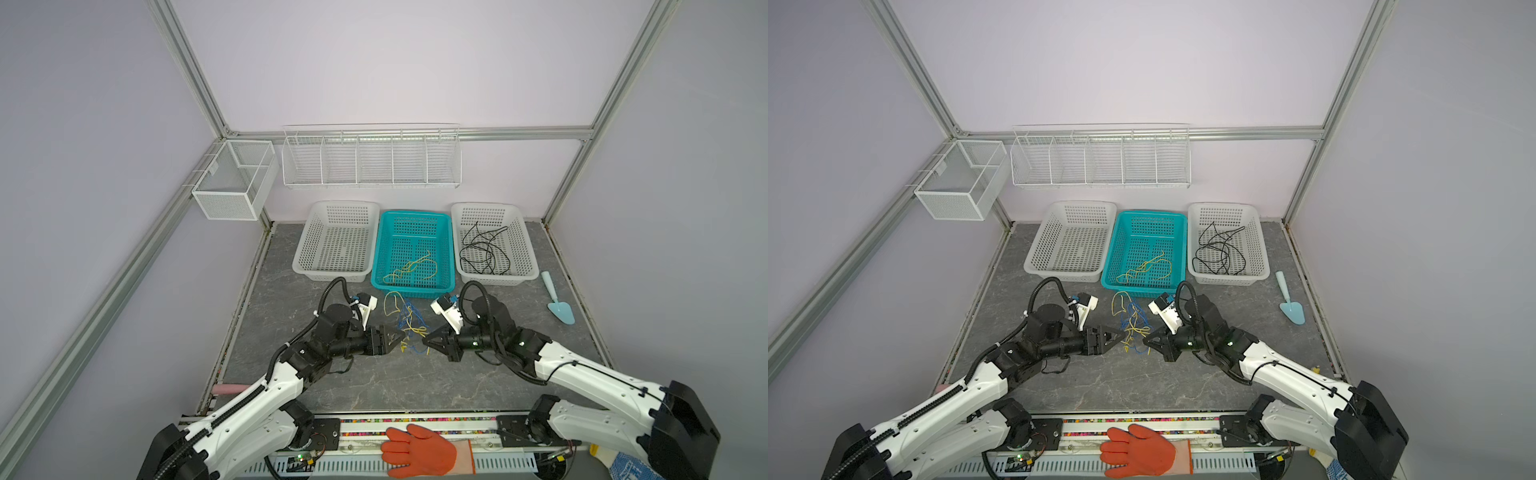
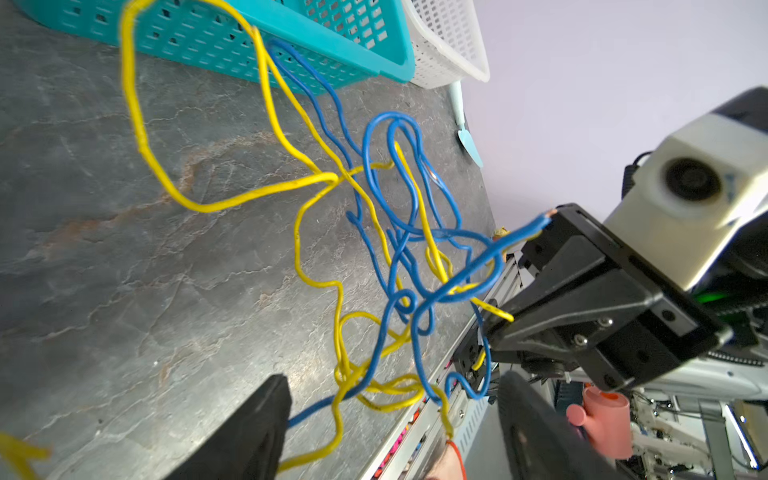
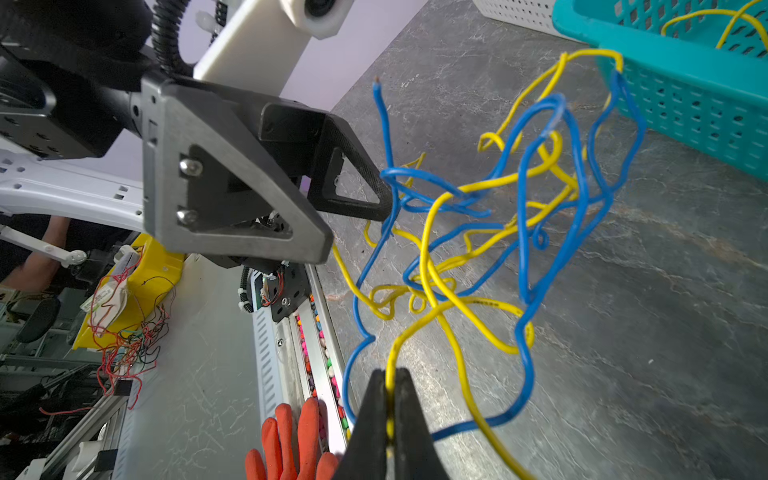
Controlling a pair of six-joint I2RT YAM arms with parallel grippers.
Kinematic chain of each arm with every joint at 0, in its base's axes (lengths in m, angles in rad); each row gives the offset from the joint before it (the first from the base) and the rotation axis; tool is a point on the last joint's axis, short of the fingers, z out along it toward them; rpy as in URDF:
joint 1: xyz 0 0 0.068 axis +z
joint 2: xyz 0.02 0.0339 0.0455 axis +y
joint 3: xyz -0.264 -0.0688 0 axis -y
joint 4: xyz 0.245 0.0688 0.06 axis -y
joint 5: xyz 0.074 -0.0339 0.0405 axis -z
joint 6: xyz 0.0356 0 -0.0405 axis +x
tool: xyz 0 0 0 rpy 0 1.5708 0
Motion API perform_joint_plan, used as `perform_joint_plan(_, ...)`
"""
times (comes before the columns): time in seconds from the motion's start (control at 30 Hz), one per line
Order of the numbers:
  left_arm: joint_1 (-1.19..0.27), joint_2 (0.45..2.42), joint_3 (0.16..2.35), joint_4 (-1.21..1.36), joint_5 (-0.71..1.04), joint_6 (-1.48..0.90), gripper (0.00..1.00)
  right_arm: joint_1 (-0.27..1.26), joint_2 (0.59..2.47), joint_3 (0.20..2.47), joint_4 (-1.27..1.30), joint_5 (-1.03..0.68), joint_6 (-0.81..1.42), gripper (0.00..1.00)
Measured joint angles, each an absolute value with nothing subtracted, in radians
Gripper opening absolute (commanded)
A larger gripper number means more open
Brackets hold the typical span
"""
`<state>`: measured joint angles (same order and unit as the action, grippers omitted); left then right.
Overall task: Untangle the cables
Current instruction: 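Close the left gripper on a blue cable while the right gripper holds the tangle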
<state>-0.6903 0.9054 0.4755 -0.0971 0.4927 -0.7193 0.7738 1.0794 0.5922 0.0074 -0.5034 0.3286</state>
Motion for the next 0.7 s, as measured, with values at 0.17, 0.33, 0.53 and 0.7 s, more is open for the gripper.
perform_joint_plan(0.17, -0.693, 0.936, 0.447, -0.063, 0.518, -0.736, 0.55, 0.774, 1.089, 0.588, 0.023, -0.515, 0.329, 0.07)
perform_joint_plan(0.33, -0.695, 0.959, 0.446, -0.046, 0.529, -0.741, 0.45, 0.78, 1.128, 0.588, 0.038, -0.521, 0.329, 0.07)
perform_joint_plan(0.53, -0.696, 0.99, 0.445, -0.034, 0.529, -0.741, 0.38, 0.783, 1.161, 0.588, 0.043, -0.513, 0.328, 0.07)
perform_joint_plan(0.7, -0.701, 1.012, 0.445, -0.026, 0.528, -0.743, 0.26, 0.791, 1.188, 0.588, 0.042, -0.479, 0.321, 0.09)
